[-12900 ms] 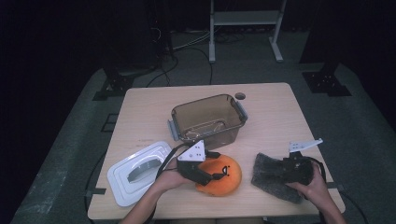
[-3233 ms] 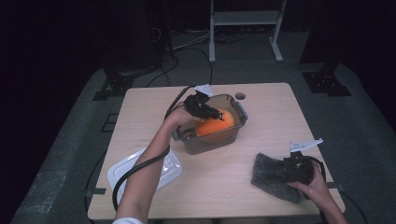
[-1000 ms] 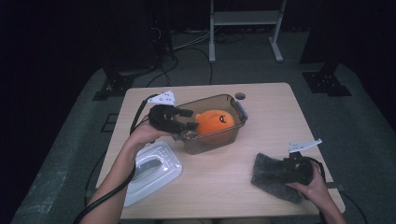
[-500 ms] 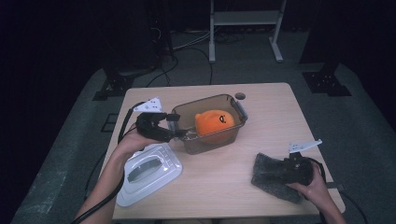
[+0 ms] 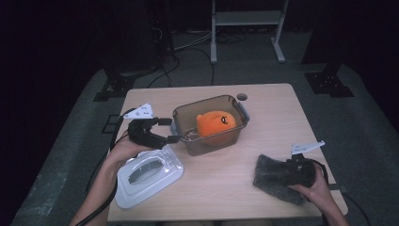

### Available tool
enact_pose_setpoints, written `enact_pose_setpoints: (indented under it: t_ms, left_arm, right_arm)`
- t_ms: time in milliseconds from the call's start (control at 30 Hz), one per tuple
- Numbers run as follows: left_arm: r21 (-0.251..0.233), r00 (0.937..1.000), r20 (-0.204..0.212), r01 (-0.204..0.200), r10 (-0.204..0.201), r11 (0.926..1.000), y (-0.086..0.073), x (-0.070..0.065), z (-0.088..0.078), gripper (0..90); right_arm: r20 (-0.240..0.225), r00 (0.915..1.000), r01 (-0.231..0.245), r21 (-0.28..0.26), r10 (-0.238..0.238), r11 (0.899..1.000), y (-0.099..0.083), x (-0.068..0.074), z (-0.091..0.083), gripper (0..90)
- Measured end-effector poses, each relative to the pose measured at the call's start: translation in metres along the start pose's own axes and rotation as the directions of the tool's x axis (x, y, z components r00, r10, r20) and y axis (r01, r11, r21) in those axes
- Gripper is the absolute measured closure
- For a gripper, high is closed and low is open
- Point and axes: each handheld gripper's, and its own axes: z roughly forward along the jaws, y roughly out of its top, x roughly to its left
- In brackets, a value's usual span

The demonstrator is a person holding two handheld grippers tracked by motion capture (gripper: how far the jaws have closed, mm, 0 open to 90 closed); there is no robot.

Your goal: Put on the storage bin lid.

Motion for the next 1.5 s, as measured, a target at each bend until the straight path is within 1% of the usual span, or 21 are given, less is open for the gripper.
enact_pose_setpoints:
  t_ms: [100, 167, 400, 600, 667, 833, 933, 1067, 1200, 1233, 1267, 1333, 1367, 1400, 1500]
  left_arm:
    - [-0.003, 1.0, -0.004, 0.007, -0.007, 1.0, -0.005, 0.0, -0.004, 20.9]
    - [-0.012, 0.9999, -0.006, 0.013, -0.013, 0.9998, -0.008, 0.0, -0.007, 20.4]
    - [-0.016, 0.9997, -0.016, 0.02, -0.02, 0.9997, -0.02, -0.002, -0.017, 19.5]
    - [-0.026, 0.9991, -0.029, 0.031, -0.032, 0.9992, -0.034, -0.002, -0.026, 19.1]
    - [-0.026, 0.9988, -0.023, 0.042, -0.042, 0.9988, -0.039, -0.002, -0.028, 18.9]
    - [-0.007, 0.9986, -0.025, 0.045, -0.045, 0.9989, -0.056, -0.002, -0.03, 18.1]
    - [-0.005, 0.9985, -0.029, 0.046, -0.046, 0.9989, -0.06, -0.002, -0.03, 17.9]
    - [-0.017, 0.9983, -0.033, 0.048, -0.048, 0.9987, -0.067, -0.002, -0.032, 17.4]
    - [-0.016, 0.9981, -0.041, 0.045, -0.046, 0.9989, -0.076, -0.002, -0.034, 16.5]
    - [-0.01, 0.9977, -0.047, 0.048, -0.048, 0.9988, -0.081, -0.002, -0.034, 16.5]
    - [-0.01, 0.9977, -0.047, 0.048, -0.048, 0.9988, -0.081, -0.002, -0.034, 16.5]
    - [0.001, 0.9976, -0.049, 0.05, -0.05, 0.9988, -0.088, -0.001, -0.033, 16.4]
    - [0.006, 0.9971, -0.052, 0.056, -0.055, 0.9984, -0.093, 0.0, -0.033, 16.5]
    - [0.006, 0.9971, -0.052, 0.056, -0.055, 0.9984, -0.093, 0.0, -0.033, 16.5]
    - [0.015, 0.9969, -0.056, 0.056, -0.055, 0.9983, -0.1, 0.0, -0.034, 16.5]
  right_arm:
    - [0.001, 1.0, 0.001, 0.001, -0.001, 1.0, 0.0, 0.0, 0.0, 29.2]
    - [0.001, 1.0, -0.001, 0.0, 0.001, 1.0, 0.0, 0.0, 0.0, 29.3]
    - [0.003, 1.0, -0.003, 0.0, 0.003, 1.0, -0.001, 0.0, 0.001, 29.2]
    - [0.005, 1.0, -0.007, 0.002, 0.007, 1.0, -0.001, 0.0, 0.0, 29.2]
    - [0.004, 1.0, -0.006, 0.002, 0.006, 1.0, -0.001, 0.0, 0.001, 29.2]
    - [0.005, 1.0, -0.007, 0.006, 0.007, 1.0, -0.002, 0.0, 0.002, 29.2]
    - [0.006, 1.0, -0.008, 0.008, 0.008, 1.0, -0.002, 0.0, 0.002, 29.2]
    - [0.006, 0.9999, -0.011, 0.011, 0.01, 1.0, -0.002, 0.0, 0.003, 29.2]
    - [0.008, 0.9999, -0.01, 0.012, 0.01, 1.0, -0.002, 0.0, 0.003, 29.2]
    - [0.006, 0.9999, -0.009, 0.011, 0.009, 1.0, -0.002, 0.0, 0.002, 29.2]
    - [0.006, 0.9999, -0.009, 0.011, 0.009, 1.0, -0.002, 0.0, 0.002, 29.2]
    - [0.007, 0.9999, -0.008, 0.011, 0.007, 1.0, -0.002, 0.0, 0.002, 29.2]
    - [0.007, 0.9999, -0.008, 0.012, 0.008, 1.0, -0.002, 0.0, 0.002, 29.2]
    - [0.007, 0.9999, -0.008, 0.012, 0.008, 1.0, -0.002, 0.0, 0.002, 29.2]
    - [0.007, 0.9999, -0.01, 0.013, 0.01, 1.0, -0.002, 0.0, 0.003, 29.2]
